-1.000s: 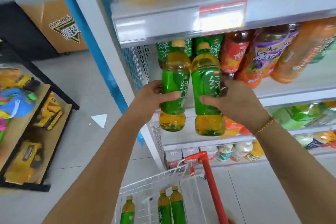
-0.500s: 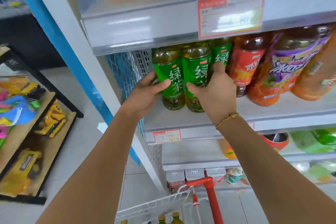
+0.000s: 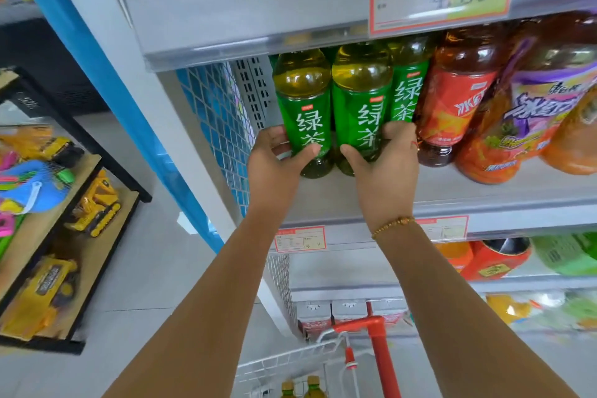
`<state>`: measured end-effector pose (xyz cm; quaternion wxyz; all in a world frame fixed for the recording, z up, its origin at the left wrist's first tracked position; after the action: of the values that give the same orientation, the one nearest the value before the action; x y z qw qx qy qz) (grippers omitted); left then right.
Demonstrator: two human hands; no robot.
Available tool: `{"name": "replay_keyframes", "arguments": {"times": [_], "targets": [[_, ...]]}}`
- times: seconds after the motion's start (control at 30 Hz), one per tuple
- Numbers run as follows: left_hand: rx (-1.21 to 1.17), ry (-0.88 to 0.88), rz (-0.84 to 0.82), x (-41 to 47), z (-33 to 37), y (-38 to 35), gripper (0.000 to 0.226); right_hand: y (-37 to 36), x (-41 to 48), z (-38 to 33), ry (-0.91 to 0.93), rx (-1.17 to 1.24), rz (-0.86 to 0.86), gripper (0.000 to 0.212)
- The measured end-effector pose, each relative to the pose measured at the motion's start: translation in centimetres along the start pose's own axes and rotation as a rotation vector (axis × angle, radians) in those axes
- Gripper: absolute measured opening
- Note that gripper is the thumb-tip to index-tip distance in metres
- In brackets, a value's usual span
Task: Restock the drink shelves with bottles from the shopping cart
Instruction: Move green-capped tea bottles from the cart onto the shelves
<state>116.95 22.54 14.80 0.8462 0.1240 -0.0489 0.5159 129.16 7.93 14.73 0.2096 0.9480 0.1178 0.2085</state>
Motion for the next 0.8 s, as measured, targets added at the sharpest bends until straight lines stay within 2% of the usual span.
{"name": "replay_keyframes", "arguments": {"times": [0.23,0.37,0.5,0.6,0.7,0.73,0.8], "targets": [[-0.050,0.027,0.061,1.9,-0.3,-0.6,0.041,-1.6,1.5,-0.6,0.029,-0.067,0.043,0.043],[-0.058,-0.002,0.041,2.3,-0.4,-0.8,0.035,-2.4,2.0,-0.5,-0.007,-0.164,-0.014,0.043],[-0.073,0.008,0.032,2.0,-0.9,-0.6,0.032,-2.8,2.4,-1.0,-0.007,-0.154,-0.029,0.042],[-0.085,0.032,0.007,1.1,-0.6,-0.4,0.037,-2.9,2.1,-1.1,-0.012,-0.106,-0.035,0.041],[-0.063,0.068,0.025,-1.6,0.0,1.0,0.046,-2.1,1.0,-1.0,0.023,-0.100,-0.027,0.029],[-0.039,0.058,0.038,-2.9,0.3,1.9,0.041,-1.4,0.1,-1.3,0.066,-0.108,-0.006,0.023],[0.038,0.025,0.042,-6.3,0.4,4.3,0.015,0.1,-3.1,-2.7,0.182,-0.111,0.021,0.014]]}}
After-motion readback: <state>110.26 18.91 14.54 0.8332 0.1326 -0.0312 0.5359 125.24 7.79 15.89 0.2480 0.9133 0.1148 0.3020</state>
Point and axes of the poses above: each hand's wrist, its own x-axis towards the middle knuckle, its own y-axis out of the back of the hand, z = x × y, the point moved 8 cm from there along x, towards the middle knuckle, and after that the axes turned 7 degrees about -x, right-handed, at the moved point
